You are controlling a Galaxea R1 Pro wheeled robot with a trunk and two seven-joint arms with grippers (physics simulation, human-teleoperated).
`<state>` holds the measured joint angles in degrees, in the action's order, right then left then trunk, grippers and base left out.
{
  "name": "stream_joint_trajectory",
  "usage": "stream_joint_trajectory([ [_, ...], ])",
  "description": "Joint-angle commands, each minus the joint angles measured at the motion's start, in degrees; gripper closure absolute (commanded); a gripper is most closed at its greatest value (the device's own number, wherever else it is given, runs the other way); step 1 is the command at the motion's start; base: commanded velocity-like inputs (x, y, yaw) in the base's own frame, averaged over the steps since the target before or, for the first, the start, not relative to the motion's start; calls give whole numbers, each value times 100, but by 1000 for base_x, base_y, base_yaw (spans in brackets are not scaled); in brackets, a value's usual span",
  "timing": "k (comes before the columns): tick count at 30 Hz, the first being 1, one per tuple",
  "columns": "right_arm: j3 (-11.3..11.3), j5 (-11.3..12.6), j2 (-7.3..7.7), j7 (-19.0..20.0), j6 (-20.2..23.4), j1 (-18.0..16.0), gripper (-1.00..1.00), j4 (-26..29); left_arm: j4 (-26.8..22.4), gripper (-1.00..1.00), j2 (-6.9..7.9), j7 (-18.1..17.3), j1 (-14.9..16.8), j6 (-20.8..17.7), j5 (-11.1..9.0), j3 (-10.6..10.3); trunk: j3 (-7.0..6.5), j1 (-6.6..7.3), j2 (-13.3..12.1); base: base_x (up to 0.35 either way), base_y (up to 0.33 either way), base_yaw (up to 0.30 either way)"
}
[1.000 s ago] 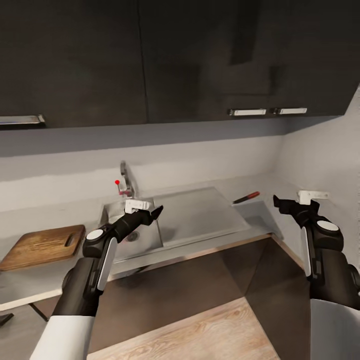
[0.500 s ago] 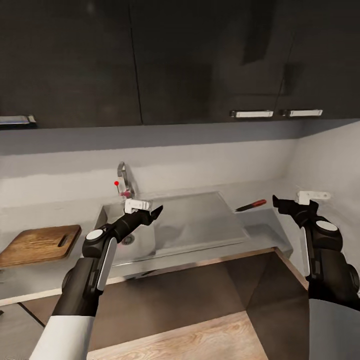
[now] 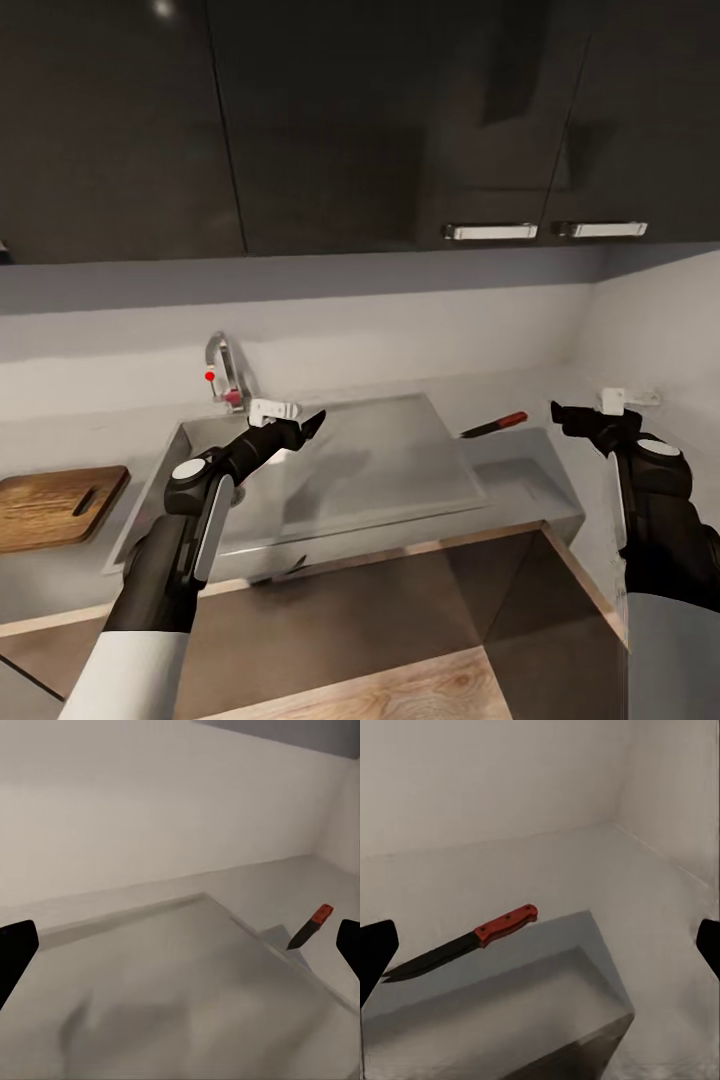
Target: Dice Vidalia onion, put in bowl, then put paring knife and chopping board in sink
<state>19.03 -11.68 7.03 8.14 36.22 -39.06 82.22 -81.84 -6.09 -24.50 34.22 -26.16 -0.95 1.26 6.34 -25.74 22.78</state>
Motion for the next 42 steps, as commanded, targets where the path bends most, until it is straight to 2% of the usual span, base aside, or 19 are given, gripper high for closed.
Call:
stream_joint_trajectory([
  [1, 9, -58, 142, 54, 295, -134, -100, -92, -5, -100, -6, -28, 6, -47, -7, 10, 13, -4, 13, 35, -39, 0],
  [2, 10, -59, 219, 54, 432, -230, -100, -155, -4, -100, -6, -28, 6, -47, -6, 9, 13, -4, 13, 28, -31, 0],
  [3, 11, -61, 442, 59, 819, -573, -100, -405, -1, -100, -6, -28, 6, -47, -7, 7, 13, -4, 13, 14, -16, 0],
  [7, 13, -62, 713, 62, 1213, -1192, -100, -956, 2, -100, -6, -28, 6, -50, -7, 6, 13, -4, 13, 8, -9, 0],
  [9, 11, -62, 770, 59, 1285, -1426, -100, -1198, 2, -100, -6, -28, 6, -52, -5, 6, 13, -4, 13, 3, -4, 0],
  [11, -19, -78, 829, 47, 1358, -2231, -100, -2294, 2, -100, -6, -28, 6, -52, -6, 6, 13, -4, 13, 2, -2, 0],
  [12, -25, -89, 837, 40, 1367, -2420, -100, -2561, 2, -100, -6, -28, 6, -53, -7, 6, 13, -4, 13, 1, -1, 0],
  [14, -50, -265, 865, -110, 1377, -3330, -100, -3961, 1, -100, -6, -28, 6, -54, -7, 4, 13, -4, 13, 0, 0, 0],
  [22, -184, -428, 860, -410, 1369, -4075, -100, -5181, 1, -100, -6, -28, 4, -55, -4, -7, 13, -4, 13, 0, 0, 0],
  [26, -432, -437, 702, -519, 1274, -4222, -100, -5584, 0, -100, -6, -28, 6, -56, -2, -11, 13, -4, 13, 0, 0, 0],
  [27, -743, -439, 608, -535, 1196, -4249, -100, -5671, -2, -100, -6, -28, 6, -56, -2, -11, 13, -4, 13, 0, 0, 0],
  [31, -1532, -440, 529, -492, 1115, -4269, -100, -5743, 1, -100, -6, -28, 6, -56, -2, -12, 13, -4, 13, 0, 0, 0],
  [33, -1792, -440, 519, -413, 1105, -4270, -100, -5752, 1, -100, -6, -28, 6, -56, -2, -12, 13, -4, 13, 0, 0, 0],
  [34, -2512, -441, 525, 53, 1094, -4273, -100, -5769, 1, -100, -6, -28, 6, -58, -3, -12, 13, -4, 13, 0, 0, 0],
  [36, -2933, -447, 587, 518, 1087, -4275, -100, -5774, 1, -100, -6, -28, 6, -61, -4, -14, 13, -4, 13, 0, 0, 0],
  [38, -3206, -456, 658, 892, 1083, -4275, -100, -5776, 1, -100, -6, -28, 6, -62, -3, -15, 13, -4, 13, 0, 0, 0],
  [40, -3686, -506, 778, 1504, 1059, -4276, -100, -5777, 1, -100, -6, -28, 6, -64, -2, -18, 13, -4, 13, 0, 0, 0],
  [41, -4421, -642, 956, 2358, 917, -4276, -100, -5774, 1, -100, -6, -28, 6, -64, -4, -18, 13, -4, 13, 0, 0, 0],
  [42, -4596, -680, 1000, 2581, 836, -4276, -100, -5771, 1, -100, -6, -28, 6, -64, -3, -17, 13, -4, 13, 0, 0, 0],
])
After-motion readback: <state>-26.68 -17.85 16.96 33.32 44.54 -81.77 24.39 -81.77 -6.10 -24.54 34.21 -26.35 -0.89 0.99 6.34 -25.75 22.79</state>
